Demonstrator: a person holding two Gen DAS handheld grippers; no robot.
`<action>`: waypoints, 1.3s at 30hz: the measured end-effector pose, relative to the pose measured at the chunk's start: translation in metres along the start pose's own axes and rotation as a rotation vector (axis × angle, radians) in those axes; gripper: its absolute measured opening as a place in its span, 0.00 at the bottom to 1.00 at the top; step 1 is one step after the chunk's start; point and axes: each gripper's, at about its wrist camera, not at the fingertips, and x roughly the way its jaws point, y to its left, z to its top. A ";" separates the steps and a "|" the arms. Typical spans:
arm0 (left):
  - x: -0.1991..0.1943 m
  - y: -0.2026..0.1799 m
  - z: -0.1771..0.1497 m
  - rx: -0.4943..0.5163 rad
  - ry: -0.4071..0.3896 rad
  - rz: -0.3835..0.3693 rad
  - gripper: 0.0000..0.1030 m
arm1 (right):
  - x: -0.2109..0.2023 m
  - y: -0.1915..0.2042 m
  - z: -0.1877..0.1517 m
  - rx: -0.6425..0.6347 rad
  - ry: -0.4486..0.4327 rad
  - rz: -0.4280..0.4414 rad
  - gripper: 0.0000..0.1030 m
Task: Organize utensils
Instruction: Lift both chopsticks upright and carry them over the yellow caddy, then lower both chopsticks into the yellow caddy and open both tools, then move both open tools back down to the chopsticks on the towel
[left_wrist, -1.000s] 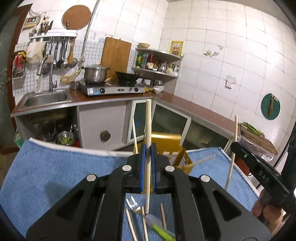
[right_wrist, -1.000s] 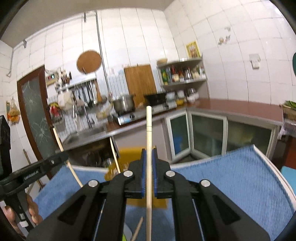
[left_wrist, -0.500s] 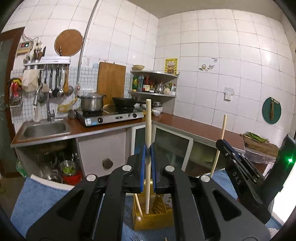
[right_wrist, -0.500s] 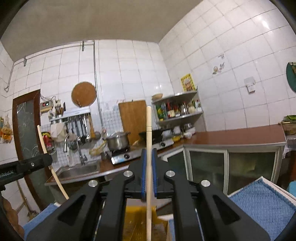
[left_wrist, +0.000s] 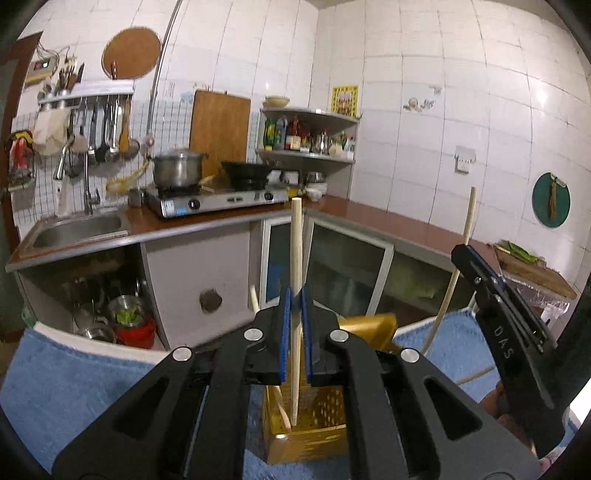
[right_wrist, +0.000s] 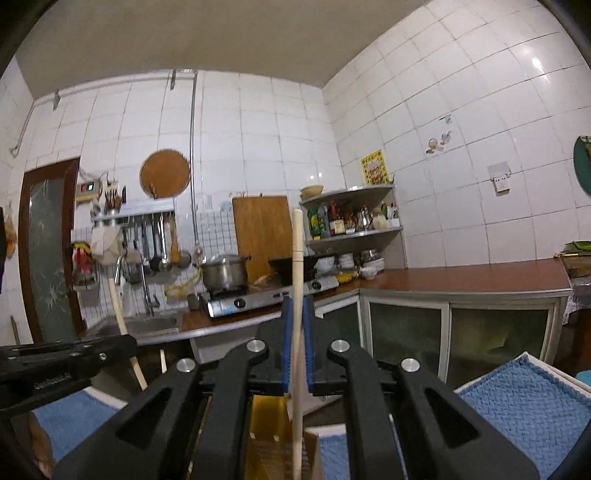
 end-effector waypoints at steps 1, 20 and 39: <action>0.001 0.001 -0.005 -0.001 0.007 0.002 0.04 | 0.001 -0.001 -0.005 -0.007 0.013 0.000 0.06; 0.013 0.028 -0.050 -0.110 0.235 -0.001 0.25 | -0.004 -0.012 -0.053 -0.059 0.275 0.005 0.09; -0.076 0.045 -0.086 -0.031 0.302 0.160 0.89 | -0.079 -0.009 -0.031 -0.085 0.424 0.024 0.63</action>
